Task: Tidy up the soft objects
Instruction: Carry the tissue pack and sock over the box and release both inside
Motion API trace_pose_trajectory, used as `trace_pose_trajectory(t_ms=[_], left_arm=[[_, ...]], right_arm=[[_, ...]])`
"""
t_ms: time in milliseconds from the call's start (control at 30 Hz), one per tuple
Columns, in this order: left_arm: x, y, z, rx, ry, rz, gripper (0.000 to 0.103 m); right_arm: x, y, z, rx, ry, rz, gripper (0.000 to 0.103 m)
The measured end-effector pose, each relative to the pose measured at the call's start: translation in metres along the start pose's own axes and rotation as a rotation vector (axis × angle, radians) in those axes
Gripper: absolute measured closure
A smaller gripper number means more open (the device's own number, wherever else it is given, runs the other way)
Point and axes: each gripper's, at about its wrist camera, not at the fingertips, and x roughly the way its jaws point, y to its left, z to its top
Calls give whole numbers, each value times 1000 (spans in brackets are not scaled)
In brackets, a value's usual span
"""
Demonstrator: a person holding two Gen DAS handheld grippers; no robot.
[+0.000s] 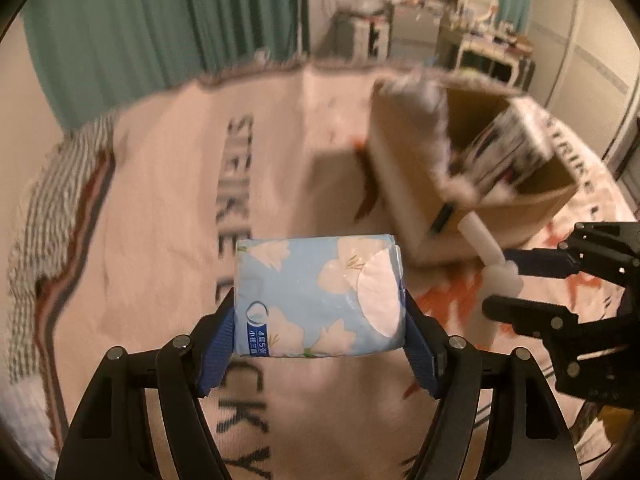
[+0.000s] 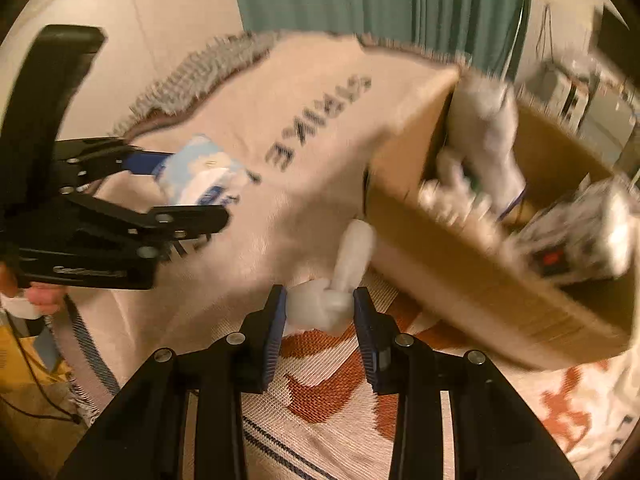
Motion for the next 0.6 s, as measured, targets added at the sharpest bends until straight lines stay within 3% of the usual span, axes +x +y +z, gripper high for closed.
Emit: trace_pose_trajectory(t_ms=[267, 600], left_arm=[[-31, -47, 48, 75, -168, -30, 30], [-2, -94, 104, 117, -166, -80, 30]], right_arm=[[-82, -38, 18, 72, -175, -105, 69], [-117, -115, 27, 204, -218, -218, 68]])
